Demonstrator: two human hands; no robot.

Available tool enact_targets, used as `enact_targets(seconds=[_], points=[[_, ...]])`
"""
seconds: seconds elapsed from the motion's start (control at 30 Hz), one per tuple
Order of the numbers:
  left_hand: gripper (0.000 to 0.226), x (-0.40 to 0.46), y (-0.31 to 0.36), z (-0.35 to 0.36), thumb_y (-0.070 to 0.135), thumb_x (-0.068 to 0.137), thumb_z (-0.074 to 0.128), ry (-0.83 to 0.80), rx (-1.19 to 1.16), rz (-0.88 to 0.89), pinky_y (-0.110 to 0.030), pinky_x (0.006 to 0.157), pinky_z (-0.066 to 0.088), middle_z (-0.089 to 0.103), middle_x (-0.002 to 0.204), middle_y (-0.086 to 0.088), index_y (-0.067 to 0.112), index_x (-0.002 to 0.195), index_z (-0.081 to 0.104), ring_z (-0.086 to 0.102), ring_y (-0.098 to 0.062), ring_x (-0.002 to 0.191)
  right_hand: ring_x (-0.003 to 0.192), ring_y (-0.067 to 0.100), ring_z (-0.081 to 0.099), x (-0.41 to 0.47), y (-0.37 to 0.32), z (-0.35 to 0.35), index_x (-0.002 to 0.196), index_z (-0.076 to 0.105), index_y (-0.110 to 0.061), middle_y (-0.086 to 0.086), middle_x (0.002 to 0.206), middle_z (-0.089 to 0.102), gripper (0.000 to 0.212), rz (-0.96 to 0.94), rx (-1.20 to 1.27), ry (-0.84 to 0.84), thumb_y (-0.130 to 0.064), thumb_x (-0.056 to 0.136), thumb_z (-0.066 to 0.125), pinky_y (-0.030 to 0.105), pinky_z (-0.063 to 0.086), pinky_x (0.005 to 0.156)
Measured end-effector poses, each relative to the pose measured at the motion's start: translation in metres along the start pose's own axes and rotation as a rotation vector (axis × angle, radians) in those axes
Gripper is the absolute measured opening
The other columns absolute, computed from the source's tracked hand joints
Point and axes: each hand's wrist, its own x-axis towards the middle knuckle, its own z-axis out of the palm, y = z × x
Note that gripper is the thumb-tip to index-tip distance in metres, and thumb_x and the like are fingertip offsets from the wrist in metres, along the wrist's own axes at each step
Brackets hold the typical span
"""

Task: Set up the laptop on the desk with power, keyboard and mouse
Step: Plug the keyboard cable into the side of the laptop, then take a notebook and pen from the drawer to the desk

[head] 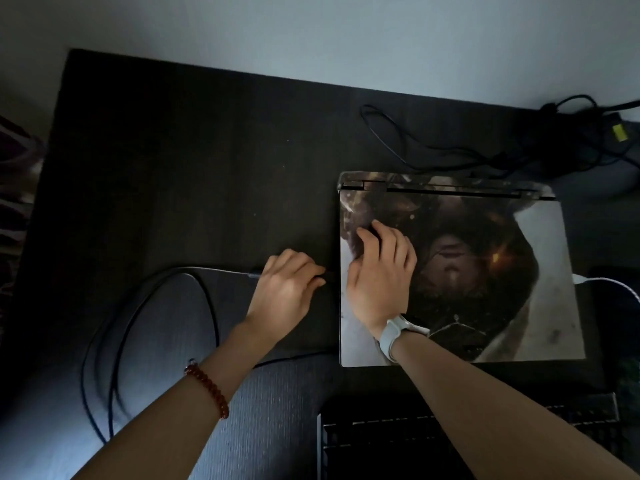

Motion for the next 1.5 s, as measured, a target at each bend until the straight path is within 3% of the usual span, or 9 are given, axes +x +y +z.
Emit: enact_targets(seconds=[0.17, 0.33, 0.43, 0.57, 0.87, 0.97, 1.13, 1.23, 1.5], points=[[0.013, -0.001, 0.009, -0.003, 0.006, 0.076, 0.072, -0.009, 0.045, -0.06, -0.038, 0.069, 0.046, 0.067, 0.085, -0.008, 0.007, 0.089, 0.07, 0.061, -0.029, 0.081, 0.12, 0.033, 0.048, -0.001, 0.0, -0.005, 0.117, 0.054, -0.012, 0.012, 0.127, 0.054, 0.042, -0.009, 0.021, -0.047, -0.019, 0.076, 0.046, 0.051, 0.033, 0.105], [0.044, -0.002, 0.026, -0.016, 0.027, 0.087, 0.059, -0.153, 0.139, -0.266, -0.045, 0.101, 0.03, 0.046, 0.134, -0.007, 0.017, 0.129, 0.051, 0.036, -0.026, 0.126, 0.138, 0.025, 0.027, -0.013, 0.006, -0.02, 0.13, 0.046, -0.015, 0.007, 0.145, 0.037, 0.044, -0.032, 0.204, -0.215, -0.014, 0.086, 0.049, 0.045, 0.015, 0.116], [0.051, -0.013, 0.051, -0.027, 0.032, 0.088, 0.056, -0.141, 0.118, -0.362, -0.048, 0.107, 0.026, 0.038, 0.142, -0.006, 0.019, 0.135, 0.044, 0.028, -0.025, 0.132, 0.128, 0.025, 0.042, -0.04, 0.018, -0.047, 0.124, 0.053, -0.009, 0.01, 0.133, 0.052, 0.036, 0.002, 0.452, -0.21, -0.008, 0.088, 0.049, 0.039, 0.031, 0.111], [0.046, -0.027, 0.107, -0.03, 0.033, 0.089, 0.054, -0.107, 0.076, -0.315, -0.047, 0.105, 0.026, 0.042, 0.14, -0.006, 0.017, 0.132, 0.047, 0.031, -0.025, 0.131, 0.116, 0.022, 0.052, -0.094, 0.057, -0.092, 0.122, 0.054, -0.006, 0.011, 0.122, 0.059, 0.032, 0.181, 0.687, -0.167, -0.004, 0.091, 0.045, 0.03, 0.04, 0.1], [0.041, -0.067, 0.347, 0.062, 0.031, 0.091, 0.053, -0.295, -0.046, 0.041, -0.047, 0.102, 0.036, 0.052, 0.131, -0.009, 0.013, 0.128, 0.051, 0.043, -0.028, 0.124, 0.105, 0.016, 0.058, -0.288, 0.239, -0.188, 0.119, 0.055, -0.013, 0.004, 0.112, 0.063, 0.027, 0.577, 0.857, -0.006, -0.011, 0.096, 0.042, 0.026, 0.046, 0.091], [0.041, -0.119, 0.46, 0.125, 0.032, 0.092, 0.051, -0.449, -0.104, 0.172, -0.049, 0.1, 0.038, 0.051, 0.131, -0.008, 0.014, 0.129, 0.05, 0.044, -0.028, 0.122, 0.095, 0.018, 0.061, -0.413, 0.313, -0.217, 0.114, 0.058, -0.011, 0.006, 0.106, 0.064, 0.023, 0.779, 0.804, 0.157, -0.011, 0.095, 0.044, 0.021, 0.044, 0.079], [0.034, -0.224, 0.635, 0.225, 0.026, 0.091, 0.053, -0.68, -0.175, 0.431, -0.041, 0.095, 0.043, 0.06, 0.12, -0.013, 0.01, 0.12, 0.057, 0.055, -0.032, 0.11, 0.09, 0.032, 0.064, -0.625, 0.409, -0.249, 0.11, 0.059, -0.011, 0.01, 0.104, 0.067, 0.025, 1.231, 0.739, 0.362, -0.008, 0.093, 0.041, 0.037, 0.048, 0.077], [0.03, -0.289, 0.724, 0.273, 0.022, 0.09, 0.056, -0.791, -0.223, 0.586, -0.039, 0.098, 0.041, 0.062, 0.12, -0.01, 0.009, 0.116, 0.06, 0.054, -0.027, 0.114, 0.082, 0.032, 0.064, -0.732, 0.451, -0.264, 0.11, 0.059, -0.013, 0.009, 0.103, 0.068, 0.026, 1.472, 0.718, 0.49, -0.01, 0.093, 0.041, 0.035, 0.049, 0.066], [0.029, -0.411, 0.928, 0.414, 0.024, 0.091, 0.053, -1.04, -0.192, 0.909, -0.036, 0.098, 0.041, 0.06, 0.122, -0.006, 0.013, 0.117, 0.06, 0.054, -0.023, 0.113, 0.085, 0.03, 0.065, -0.943, 0.559, -0.29, 0.114, 0.058, -0.014, 0.006, 0.103, 0.067, 0.028, 1.813, 0.712, 0.785, -0.011, 0.092, 0.041, 0.026, 0.046, 0.056]])
